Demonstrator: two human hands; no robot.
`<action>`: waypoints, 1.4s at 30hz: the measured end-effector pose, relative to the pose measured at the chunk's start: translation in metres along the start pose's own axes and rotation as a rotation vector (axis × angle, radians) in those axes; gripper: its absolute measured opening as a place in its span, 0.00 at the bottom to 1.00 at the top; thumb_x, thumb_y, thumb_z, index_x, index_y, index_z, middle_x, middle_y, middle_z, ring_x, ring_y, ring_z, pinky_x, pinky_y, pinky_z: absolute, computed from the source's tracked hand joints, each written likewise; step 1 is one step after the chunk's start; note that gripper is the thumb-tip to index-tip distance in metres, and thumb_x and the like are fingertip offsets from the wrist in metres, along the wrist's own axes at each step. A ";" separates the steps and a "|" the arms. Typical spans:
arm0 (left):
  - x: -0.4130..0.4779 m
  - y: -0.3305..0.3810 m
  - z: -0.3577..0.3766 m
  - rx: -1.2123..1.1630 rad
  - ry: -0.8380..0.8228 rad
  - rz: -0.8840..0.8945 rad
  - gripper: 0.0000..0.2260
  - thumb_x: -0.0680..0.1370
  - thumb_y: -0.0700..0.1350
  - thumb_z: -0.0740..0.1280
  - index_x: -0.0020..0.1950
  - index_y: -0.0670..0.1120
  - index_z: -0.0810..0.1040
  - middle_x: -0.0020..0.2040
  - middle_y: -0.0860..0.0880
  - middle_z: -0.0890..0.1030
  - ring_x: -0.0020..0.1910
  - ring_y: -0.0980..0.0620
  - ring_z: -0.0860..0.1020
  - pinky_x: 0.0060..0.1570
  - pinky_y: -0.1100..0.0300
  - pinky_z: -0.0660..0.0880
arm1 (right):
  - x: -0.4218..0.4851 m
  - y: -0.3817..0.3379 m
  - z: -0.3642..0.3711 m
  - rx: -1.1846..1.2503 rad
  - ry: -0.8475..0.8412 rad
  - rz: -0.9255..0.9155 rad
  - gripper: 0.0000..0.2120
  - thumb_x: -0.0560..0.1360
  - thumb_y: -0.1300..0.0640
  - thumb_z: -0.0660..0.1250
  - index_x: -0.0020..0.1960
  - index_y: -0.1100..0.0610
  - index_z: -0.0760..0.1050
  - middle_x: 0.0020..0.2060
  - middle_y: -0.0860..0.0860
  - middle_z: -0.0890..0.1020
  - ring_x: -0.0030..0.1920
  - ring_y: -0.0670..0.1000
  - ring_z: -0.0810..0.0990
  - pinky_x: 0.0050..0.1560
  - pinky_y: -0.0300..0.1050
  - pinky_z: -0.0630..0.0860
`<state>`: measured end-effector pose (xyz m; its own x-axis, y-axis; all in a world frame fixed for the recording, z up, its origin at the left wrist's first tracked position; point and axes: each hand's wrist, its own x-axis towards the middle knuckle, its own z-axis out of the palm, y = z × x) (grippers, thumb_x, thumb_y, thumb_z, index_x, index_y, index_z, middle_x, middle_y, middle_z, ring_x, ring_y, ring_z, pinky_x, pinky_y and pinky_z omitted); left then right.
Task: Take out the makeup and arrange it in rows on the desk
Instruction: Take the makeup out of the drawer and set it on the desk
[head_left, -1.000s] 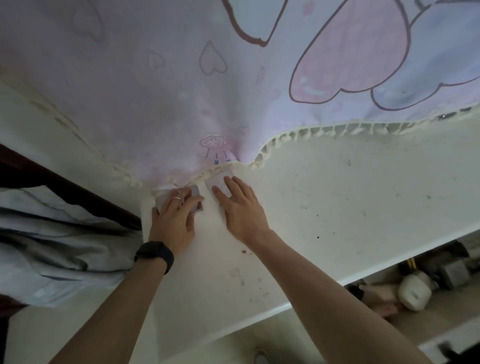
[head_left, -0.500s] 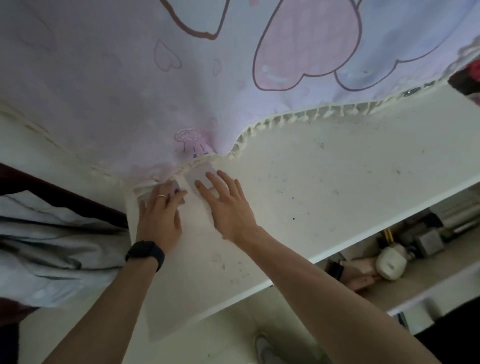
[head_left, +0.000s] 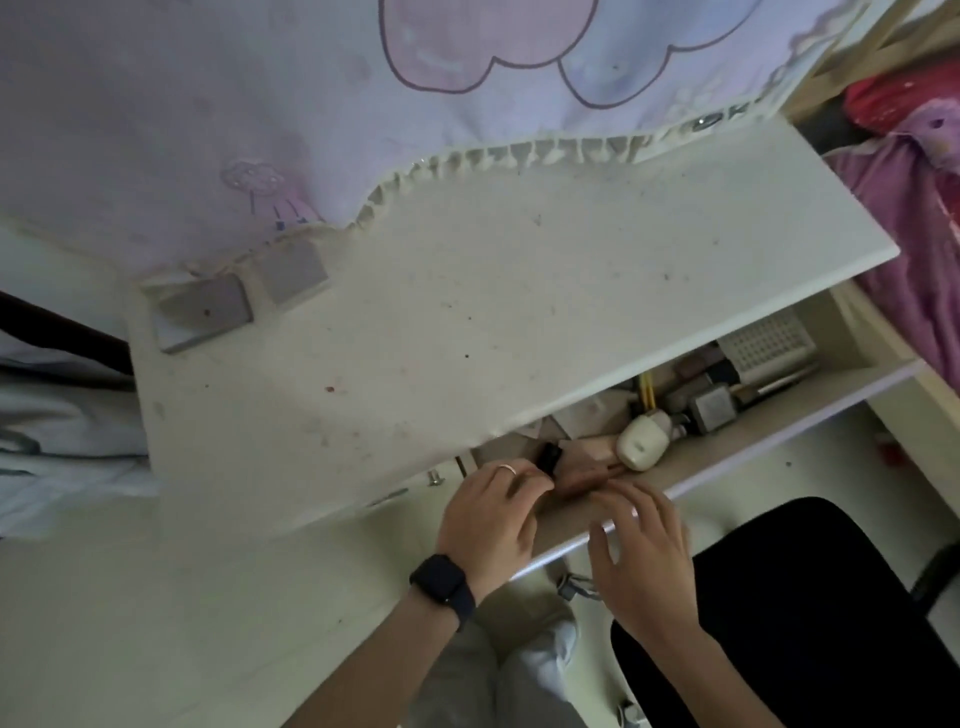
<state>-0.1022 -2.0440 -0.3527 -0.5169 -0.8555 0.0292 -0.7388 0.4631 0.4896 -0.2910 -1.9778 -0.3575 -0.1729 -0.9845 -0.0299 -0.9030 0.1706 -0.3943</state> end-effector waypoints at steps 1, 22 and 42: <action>0.003 0.010 0.009 -0.013 -0.057 -0.061 0.17 0.71 0.44 0.67 0.59 0.53 0.79 0.55 0.52 0.79 0.54 0.51 0.76 0.50 0.58 0.78 | -0.001 0.013 -0.003 -0.052 -0.016 -0.004 0.16 0.74 0.49 0.61 0.56 0.53 0.81 0.59 0.50 0.81 0.65 0.57 0.75 0.61 0.59 0.73; 0.048 0.021 0.057 -0.005 -0.388 -0.603 0.22 0.76 0.42 0.69 0.67 0.43 0.66 0.63 0.41 0.72 0.56 0.37 0.77 0.52 0.47 0.76 | 0.084 0.030 -0.005 -0.203 -0.560 0.096 0.27 0.75 0.49 0.66 0.74 0.42 0.65 0.71 0.50 0.69 0.68 0.56 0.70 0.68 0.57 0.66; 0.094 -0.004 -0.102 -0.623 0.335 -0.665 0.17 0.70 0.47 0.79 0.57 0.48 0.80 0.55 0.51 0.78 0.50 0.58 0.80 0.52 0.64 0.78 | 0.083 0.006 -0.054 0.704 -0.424 0.129 0.16 0.76 0.44 0.68 0.62 0.46 0.73 0.52 0.42 0.81 0.50 0.44 0.81 0.40 0.36 0.76</action>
<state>-0.1039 -2.1496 -0.2630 0.1444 -0.9646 -0.2206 -0.4247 -0.2618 0.8666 -0.3323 -2.0565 -0.3134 0.0317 -0.9148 -0.4027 -0.4049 0.3566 -0.8420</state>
